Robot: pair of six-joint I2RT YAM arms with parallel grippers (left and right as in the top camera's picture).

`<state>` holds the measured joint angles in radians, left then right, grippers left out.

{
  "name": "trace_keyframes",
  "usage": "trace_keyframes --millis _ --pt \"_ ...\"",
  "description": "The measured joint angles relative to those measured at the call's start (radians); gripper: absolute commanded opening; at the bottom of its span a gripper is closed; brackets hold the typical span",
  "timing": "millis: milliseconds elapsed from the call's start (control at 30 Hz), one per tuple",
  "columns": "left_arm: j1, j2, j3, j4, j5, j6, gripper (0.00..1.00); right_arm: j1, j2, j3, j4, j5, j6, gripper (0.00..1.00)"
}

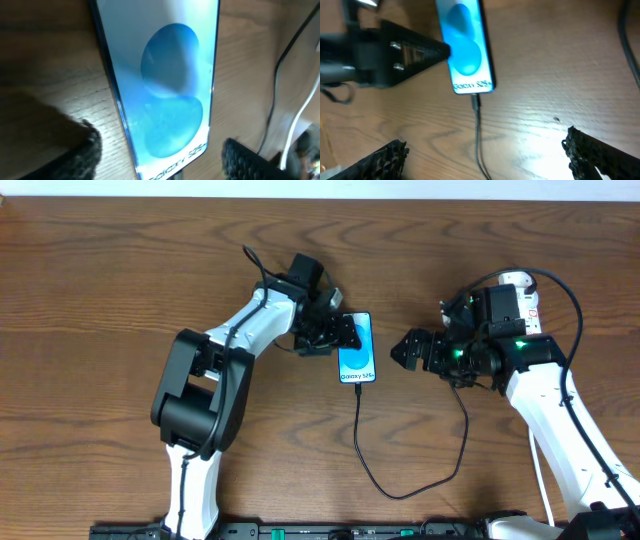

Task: Plug charger to phone and switch on socket
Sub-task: 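Lower the phone flat onto the table with the left gripper and release, then move the left arm back and the right gripper to the power strip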

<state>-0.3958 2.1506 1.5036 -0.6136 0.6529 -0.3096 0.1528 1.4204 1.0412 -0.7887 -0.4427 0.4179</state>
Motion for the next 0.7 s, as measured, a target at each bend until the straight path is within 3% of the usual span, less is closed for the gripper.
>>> trace_keyframes --millis 267,367,567,700 --pt "0.116 -0.044 0.0 -0.104 -0.067 0.035 0.93 -0.003 0.0 -0.002 -0.04 0.045 0.012 0.99" --pt "0.173 -0.12 0.0 -0.139 -0.145 0.054 0.93 -0.01 0.009 0.034 -0.152 0.099 0.012 0.99" --pt "0.208 -0.363 0.012 -0.176 -0.417 0.072 0.93 -0.073 0.086 0.288 -0.375 0.262 0.006 0.99" --pt "0.203 -0.434 0.034 -0.174 -0.539 0.075 0.93 -0.143 0.182 0.512 -0.538 0.373 -0.003 0.99"
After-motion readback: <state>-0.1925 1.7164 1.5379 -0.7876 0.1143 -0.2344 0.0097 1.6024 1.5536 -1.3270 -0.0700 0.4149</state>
